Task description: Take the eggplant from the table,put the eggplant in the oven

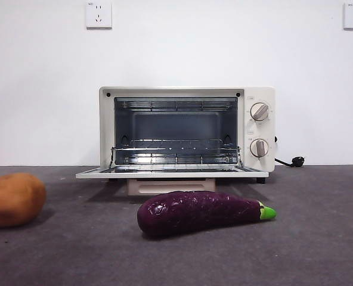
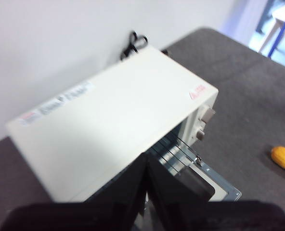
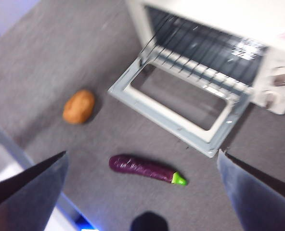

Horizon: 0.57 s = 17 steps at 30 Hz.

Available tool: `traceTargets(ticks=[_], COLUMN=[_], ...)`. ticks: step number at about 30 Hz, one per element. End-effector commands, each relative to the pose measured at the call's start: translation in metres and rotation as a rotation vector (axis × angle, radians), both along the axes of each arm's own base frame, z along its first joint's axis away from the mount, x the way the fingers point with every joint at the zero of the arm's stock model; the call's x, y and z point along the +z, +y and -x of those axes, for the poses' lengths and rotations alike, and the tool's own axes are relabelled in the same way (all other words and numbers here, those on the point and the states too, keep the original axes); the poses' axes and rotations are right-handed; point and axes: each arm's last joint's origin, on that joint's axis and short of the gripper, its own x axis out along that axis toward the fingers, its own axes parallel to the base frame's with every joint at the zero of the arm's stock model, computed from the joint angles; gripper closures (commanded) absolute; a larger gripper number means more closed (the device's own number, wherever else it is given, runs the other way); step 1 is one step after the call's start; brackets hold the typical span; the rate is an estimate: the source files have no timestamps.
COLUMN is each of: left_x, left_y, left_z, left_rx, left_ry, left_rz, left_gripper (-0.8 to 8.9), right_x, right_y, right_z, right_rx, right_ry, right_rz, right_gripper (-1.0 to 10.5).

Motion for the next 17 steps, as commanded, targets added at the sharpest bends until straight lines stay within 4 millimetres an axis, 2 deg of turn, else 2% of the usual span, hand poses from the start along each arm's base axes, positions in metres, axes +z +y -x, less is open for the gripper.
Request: traceTargets(ticks=[1,9,13,17], left_x=[0.014,0.046,0.057,0.064], left_y=[0.012,0.034,0.041,0.045], left_z=[0.016,0.064,0.088,0.105], left_rx=[0.026,0.054,0.053,0.053], left_ry=[-0.037,-0.145,-0.183,-0.209], left_rz=[0.022,0.057,0.068,0.077], left_gripper=[8.19,8.19,8.19,8.19], right_x=[-0.008,-0.045,-0.08,-0.113], right_y=[0.017,0.068,0.088,0.095], right_z=[-0.006,-0.024,-0.033,-0.041], right_rx=[0.075,0.201,0.253,0.275], right_ry=[0.006,0.091,0.174,0.224], right_rz=[0.053,0.21,0.302,0.363], right_gripper=[3.2,3.2,3.2,3.2])
